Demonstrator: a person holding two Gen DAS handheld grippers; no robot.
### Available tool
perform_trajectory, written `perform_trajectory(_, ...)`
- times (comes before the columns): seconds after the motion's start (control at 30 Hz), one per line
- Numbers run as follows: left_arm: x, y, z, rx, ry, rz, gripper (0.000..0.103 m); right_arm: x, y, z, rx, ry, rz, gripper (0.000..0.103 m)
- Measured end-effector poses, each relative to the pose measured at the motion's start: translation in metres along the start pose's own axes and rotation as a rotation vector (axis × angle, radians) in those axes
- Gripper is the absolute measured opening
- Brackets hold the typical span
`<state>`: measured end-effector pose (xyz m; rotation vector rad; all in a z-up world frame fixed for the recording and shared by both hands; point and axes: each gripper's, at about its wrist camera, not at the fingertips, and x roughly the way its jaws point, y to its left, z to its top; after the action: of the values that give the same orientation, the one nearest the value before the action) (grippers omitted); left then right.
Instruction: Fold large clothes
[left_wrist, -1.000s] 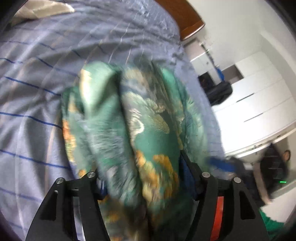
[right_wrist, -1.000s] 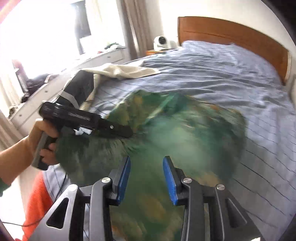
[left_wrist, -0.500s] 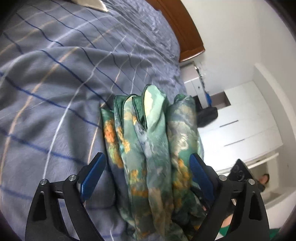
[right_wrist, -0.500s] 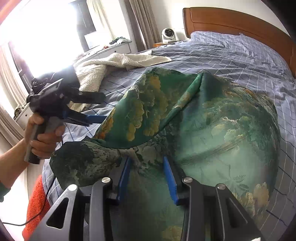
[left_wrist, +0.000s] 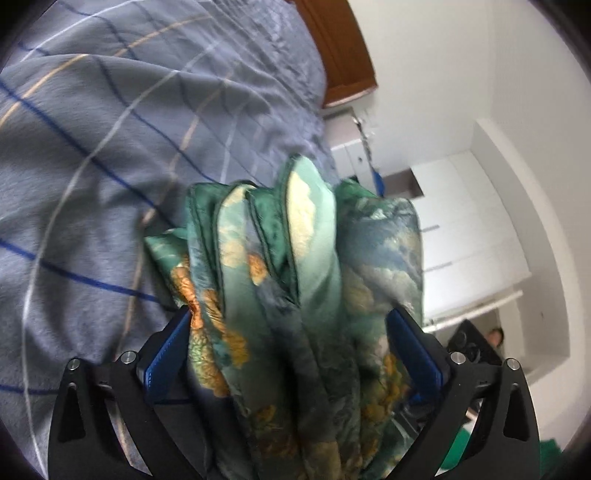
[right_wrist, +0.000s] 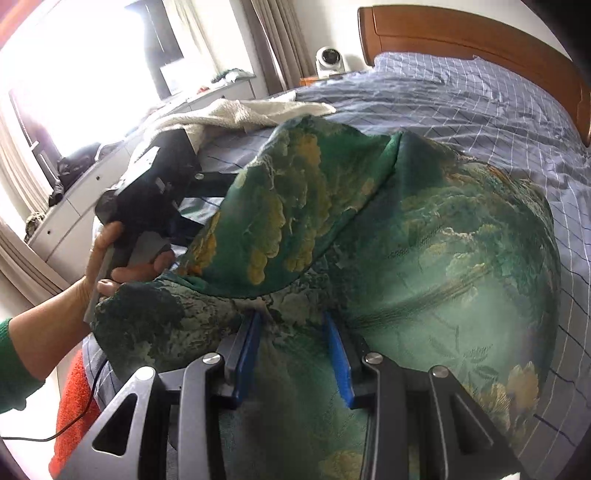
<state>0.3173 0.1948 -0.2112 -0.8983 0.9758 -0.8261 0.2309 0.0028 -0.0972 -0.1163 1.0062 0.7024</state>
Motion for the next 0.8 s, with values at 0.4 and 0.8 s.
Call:
perform_trajectory(0.4,0.008,-0.023,0.001,0.095,0.052,0.053,0.102,0.039,0.028,0.023,-0.117,0.092,-0.206,0.036)
perform_trajectory(0.8,0.045,-0.029,0.015,0.147,0.226,0.307,0.080,-0.044,0.010,-0.001,-0.033,-0.085,-0.110,0.047)
